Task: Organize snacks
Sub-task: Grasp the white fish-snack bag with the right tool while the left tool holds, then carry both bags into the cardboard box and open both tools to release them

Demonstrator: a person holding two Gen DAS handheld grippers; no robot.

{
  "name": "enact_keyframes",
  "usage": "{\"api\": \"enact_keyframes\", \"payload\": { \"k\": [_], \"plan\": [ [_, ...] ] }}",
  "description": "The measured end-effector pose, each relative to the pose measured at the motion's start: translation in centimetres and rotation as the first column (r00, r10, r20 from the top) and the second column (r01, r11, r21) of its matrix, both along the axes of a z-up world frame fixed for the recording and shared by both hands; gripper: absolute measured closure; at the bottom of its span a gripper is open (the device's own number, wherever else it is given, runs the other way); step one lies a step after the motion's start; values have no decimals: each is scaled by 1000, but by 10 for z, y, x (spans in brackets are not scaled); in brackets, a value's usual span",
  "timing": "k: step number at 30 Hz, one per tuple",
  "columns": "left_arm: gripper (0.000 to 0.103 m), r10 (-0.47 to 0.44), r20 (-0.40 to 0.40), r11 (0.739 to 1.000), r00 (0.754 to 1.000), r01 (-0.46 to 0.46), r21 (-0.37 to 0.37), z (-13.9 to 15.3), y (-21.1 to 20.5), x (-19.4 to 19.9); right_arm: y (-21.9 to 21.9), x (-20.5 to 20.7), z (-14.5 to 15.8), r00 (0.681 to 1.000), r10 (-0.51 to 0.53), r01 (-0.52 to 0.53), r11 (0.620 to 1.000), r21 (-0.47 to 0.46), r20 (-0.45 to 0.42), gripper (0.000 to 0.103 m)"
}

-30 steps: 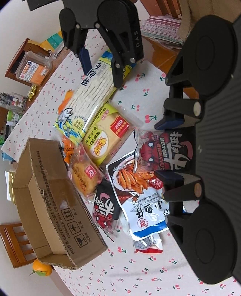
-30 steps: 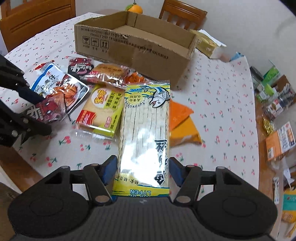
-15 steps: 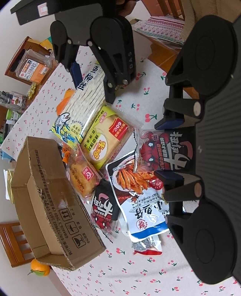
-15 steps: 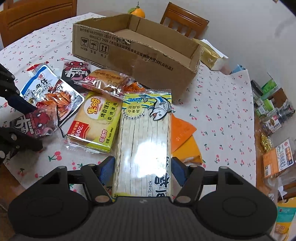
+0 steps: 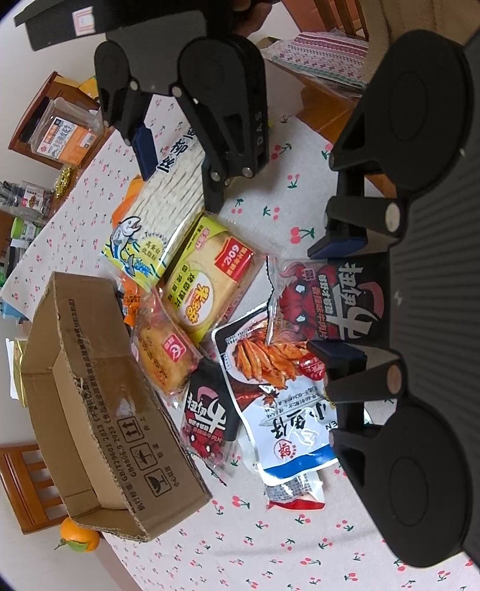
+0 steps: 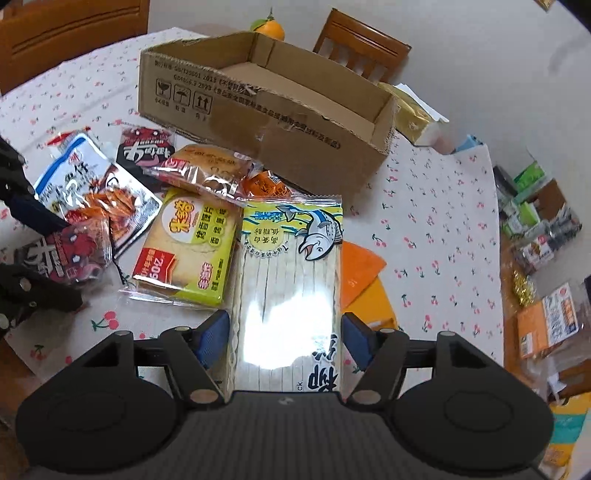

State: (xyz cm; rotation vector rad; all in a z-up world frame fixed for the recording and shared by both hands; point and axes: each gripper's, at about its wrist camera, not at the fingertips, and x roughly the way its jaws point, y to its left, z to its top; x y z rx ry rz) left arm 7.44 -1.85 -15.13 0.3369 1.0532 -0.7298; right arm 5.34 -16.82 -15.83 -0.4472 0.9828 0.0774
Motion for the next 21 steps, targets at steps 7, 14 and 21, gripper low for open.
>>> {"api": "enact_keyframes", "payload": {
  "k": [7,14,21],
  "plan": [
    [58,1,-14,1000,1000,-1,-7,8,0,0,-14,-2,14,999,-40,42,995,95,-21,41],
    [58,1,-8,1000,1000,-1,-16,31,0,1,-29,-2,44,997,-76,79,981,176,-24,41],
    [58,42,6,999,999,-42,-25,60,8,14,-37,7,79,994,-109,111,960,258,-22,41]
  ]
}}
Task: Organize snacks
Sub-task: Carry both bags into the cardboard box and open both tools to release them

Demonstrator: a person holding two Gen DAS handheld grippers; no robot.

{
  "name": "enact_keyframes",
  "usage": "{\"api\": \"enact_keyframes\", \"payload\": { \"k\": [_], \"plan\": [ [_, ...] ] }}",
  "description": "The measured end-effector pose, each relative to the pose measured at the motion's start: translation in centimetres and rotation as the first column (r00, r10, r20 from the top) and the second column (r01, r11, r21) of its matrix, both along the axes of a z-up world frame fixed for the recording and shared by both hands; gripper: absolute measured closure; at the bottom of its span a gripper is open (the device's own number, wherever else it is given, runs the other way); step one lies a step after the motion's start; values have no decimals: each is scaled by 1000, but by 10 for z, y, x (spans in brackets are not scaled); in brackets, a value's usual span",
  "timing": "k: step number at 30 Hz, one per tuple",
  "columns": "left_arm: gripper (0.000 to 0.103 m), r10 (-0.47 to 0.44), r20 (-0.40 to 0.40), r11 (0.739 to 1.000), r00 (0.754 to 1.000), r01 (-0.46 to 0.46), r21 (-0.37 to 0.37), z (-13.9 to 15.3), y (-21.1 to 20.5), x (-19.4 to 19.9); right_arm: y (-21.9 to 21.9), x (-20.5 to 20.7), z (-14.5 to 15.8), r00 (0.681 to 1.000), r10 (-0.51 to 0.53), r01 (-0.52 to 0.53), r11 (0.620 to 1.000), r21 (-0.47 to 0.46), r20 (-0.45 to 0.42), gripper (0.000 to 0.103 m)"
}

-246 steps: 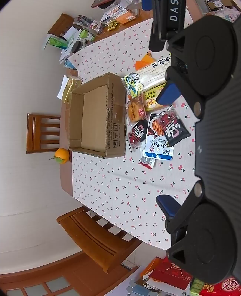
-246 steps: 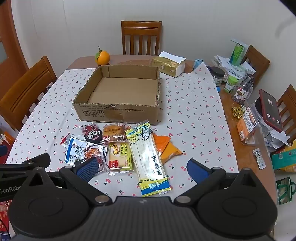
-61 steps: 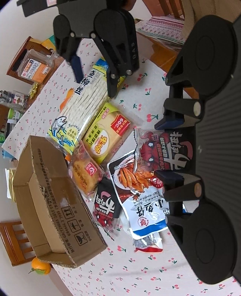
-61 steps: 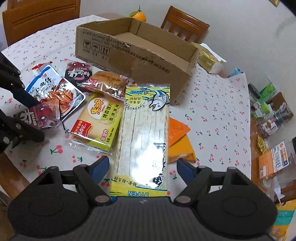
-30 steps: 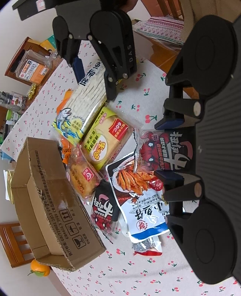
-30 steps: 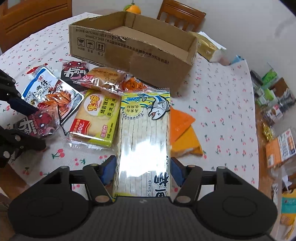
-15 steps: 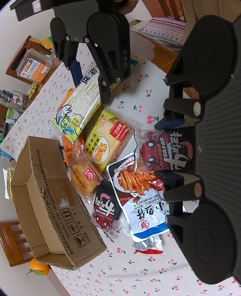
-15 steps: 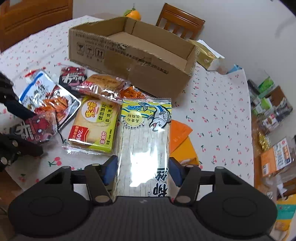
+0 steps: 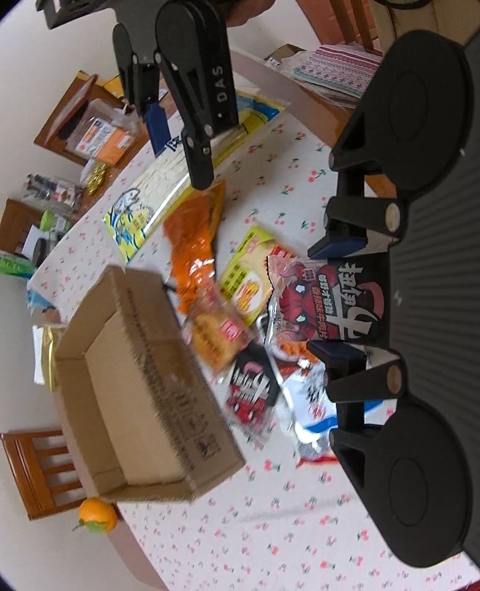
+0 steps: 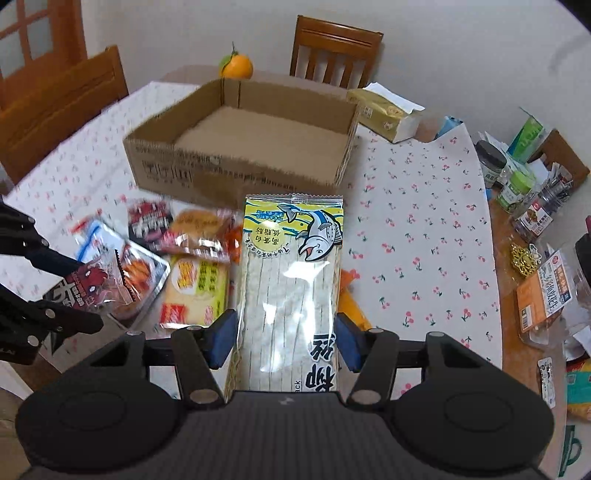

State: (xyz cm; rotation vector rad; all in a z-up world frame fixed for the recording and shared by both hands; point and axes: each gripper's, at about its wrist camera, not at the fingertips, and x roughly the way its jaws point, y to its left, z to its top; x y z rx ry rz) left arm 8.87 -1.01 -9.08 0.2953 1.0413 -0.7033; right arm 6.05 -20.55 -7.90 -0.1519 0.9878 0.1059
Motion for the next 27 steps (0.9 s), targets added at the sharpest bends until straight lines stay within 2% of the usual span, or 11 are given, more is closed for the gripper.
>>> {"api": "enact_keyframes", "payload": {
  "k": [9,13,16,23,27],
  "plan": [
    [58,23,62,1000,998,-22,-19,36,15,42,6,38,39,998,-62,60,992,109,19,41],
    [58,73,87,997,994,-69,-40,46,13,71,6,64,47,997,-74,71,987,143,20,41],
    [58,124,114,991,986,-118,-65,52,8,96,7,83,49,999,-45,41,988,148,27,41],
    [57,263,142,964,954,-253,-86,44,-9,162,4,124,48,999,16,-23,986,166,48,41],
    [57,311,147,950,939,-305,-59,26,-15,198,1,142,43,999,24,-32,985,170,45,41]
  ]
}}
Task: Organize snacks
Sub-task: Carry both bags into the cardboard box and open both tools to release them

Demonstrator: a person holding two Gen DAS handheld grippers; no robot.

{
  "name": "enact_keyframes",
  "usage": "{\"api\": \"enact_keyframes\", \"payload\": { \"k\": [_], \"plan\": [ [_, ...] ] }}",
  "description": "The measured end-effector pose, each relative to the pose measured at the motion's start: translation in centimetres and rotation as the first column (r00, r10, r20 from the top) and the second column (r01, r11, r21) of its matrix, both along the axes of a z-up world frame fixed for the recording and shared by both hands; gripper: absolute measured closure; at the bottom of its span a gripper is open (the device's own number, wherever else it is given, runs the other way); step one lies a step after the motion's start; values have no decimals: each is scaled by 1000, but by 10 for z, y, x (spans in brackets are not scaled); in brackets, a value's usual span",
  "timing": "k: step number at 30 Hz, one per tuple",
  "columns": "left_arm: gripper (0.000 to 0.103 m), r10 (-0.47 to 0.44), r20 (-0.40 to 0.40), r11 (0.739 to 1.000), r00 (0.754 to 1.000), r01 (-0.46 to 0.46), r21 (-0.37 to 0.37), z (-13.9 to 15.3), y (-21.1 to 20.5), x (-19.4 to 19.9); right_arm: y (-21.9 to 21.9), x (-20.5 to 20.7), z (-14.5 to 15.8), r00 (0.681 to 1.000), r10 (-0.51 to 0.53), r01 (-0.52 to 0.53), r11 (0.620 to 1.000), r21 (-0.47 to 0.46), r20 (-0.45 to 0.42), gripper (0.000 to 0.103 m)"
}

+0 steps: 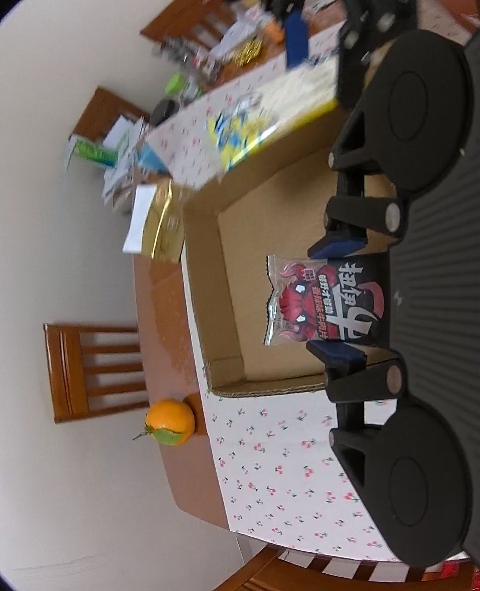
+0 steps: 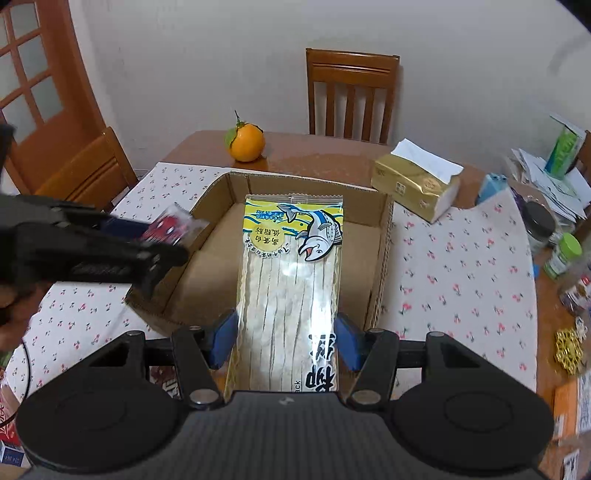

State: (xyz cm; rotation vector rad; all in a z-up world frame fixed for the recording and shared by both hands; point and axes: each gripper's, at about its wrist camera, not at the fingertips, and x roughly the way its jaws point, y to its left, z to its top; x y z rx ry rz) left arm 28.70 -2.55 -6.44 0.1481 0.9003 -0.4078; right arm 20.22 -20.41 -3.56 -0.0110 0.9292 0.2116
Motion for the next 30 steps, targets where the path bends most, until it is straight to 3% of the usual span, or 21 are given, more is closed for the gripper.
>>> {"api": "enact_keyframes", "payload": {
  "k": [3,5,6,7,8,9,18,24,30],
  "plan": [
    [57,43,-12,999,999,-43,5,-15,-1,22,-4,9,-4,1000,-3,3,1000,9,-7,41],
    [51,58,-11,998,998,-58,5,-21,-3,33,-6,13,-6,1000,-6,6,1000,2,-8,41],
    [44,68,-7,998,998,-68,3,-23,-3,38,-8,14,-7,1000,-10,10,1000,-1,-9,41],
    [25,79,0,997,997,-79,0,-24,-3,42,-9,15,-8,1000,-12,12,1000,1,-12,41],
    [12,93,12,996,996,-93,-4,-25,-3,45,-10,16,-8,1000,-13,13,1000,5,-14,41],
    [11,114,33,993,993,-114,-5,-24,-1,45,-11,17,-9,1000,-17,17,1000,5,-15,41],
    [10,108,103,994,989,-108,-6,2,12,6,-15,38,-9,1000,-29,29,999,26,-10,41],
    [10,141,82,990,987,-139,-29,10,32,-41,-12,65,-13,999,-34,34,999,23,-3,41],
    [10,180,55,983,982,-181,17,0,41,-79,-9,97,-28,999,-48,48,999,3,-26,41]
  ]
}}
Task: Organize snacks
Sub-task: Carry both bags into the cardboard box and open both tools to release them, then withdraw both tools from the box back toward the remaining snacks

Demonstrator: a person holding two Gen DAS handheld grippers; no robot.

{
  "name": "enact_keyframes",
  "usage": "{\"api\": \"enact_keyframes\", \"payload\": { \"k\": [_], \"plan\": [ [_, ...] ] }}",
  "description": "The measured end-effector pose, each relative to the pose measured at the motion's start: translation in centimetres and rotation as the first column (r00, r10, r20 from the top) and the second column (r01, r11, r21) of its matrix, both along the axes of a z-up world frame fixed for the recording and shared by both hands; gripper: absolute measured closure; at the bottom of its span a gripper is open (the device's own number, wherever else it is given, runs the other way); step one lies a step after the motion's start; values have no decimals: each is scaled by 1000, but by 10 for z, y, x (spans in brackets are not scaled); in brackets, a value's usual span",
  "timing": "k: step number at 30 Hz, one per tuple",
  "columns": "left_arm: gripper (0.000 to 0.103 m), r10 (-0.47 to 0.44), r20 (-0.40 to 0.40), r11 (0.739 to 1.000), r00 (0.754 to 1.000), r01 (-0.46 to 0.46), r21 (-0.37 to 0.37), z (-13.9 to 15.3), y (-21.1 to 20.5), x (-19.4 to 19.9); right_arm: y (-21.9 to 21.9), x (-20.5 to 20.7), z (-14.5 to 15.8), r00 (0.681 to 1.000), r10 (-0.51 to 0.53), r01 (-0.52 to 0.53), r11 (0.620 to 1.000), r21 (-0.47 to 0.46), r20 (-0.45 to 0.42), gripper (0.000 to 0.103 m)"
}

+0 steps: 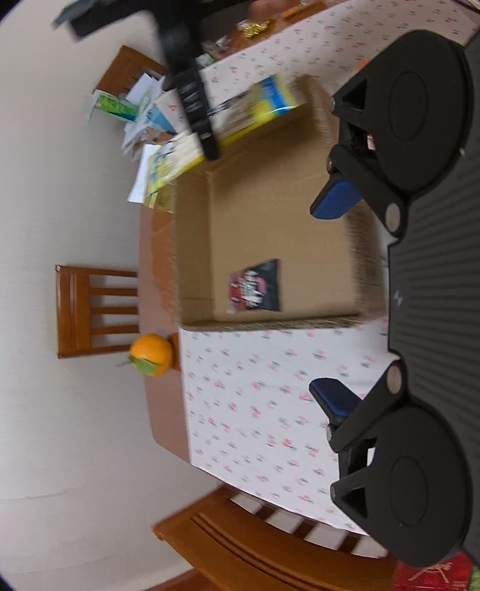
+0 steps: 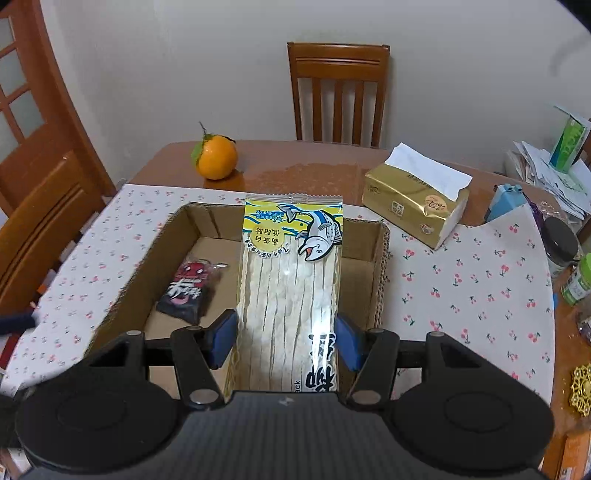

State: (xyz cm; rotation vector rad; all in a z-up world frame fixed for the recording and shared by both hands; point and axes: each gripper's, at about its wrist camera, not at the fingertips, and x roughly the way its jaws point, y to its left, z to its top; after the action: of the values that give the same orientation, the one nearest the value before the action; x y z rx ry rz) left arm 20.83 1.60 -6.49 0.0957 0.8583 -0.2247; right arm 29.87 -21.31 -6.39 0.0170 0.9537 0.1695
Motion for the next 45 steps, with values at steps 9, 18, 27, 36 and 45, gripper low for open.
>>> {"api": "enact_keyframes", "payload": {
  "k": [9,18,27,36,45],
  "plan": [
    [10,41,-35,999,999,-41,-3,-9,14,-23,5,17,-12,999,-12,14,999,-50,37,9],
    [10,10,-34,1000,999,-9,13,-11,12,-31,12,-23,4,993,32,-25,998,-57,117,0],
    [10,-6,-37,1000,999,7,24,-16,17,-44,1,-84,9,990,15,-4,997,-73,143,0],
    [10,-22,-90,999,996,26,47,-37,18,-53,-8,-137,-38,998,-51,53,992,-111,26,0],
    [10,-21,-133,996,991,31,78,-69,10,-41,5,-169,-63,995,-97,94,990,-102,-29,0]
  ]
}}
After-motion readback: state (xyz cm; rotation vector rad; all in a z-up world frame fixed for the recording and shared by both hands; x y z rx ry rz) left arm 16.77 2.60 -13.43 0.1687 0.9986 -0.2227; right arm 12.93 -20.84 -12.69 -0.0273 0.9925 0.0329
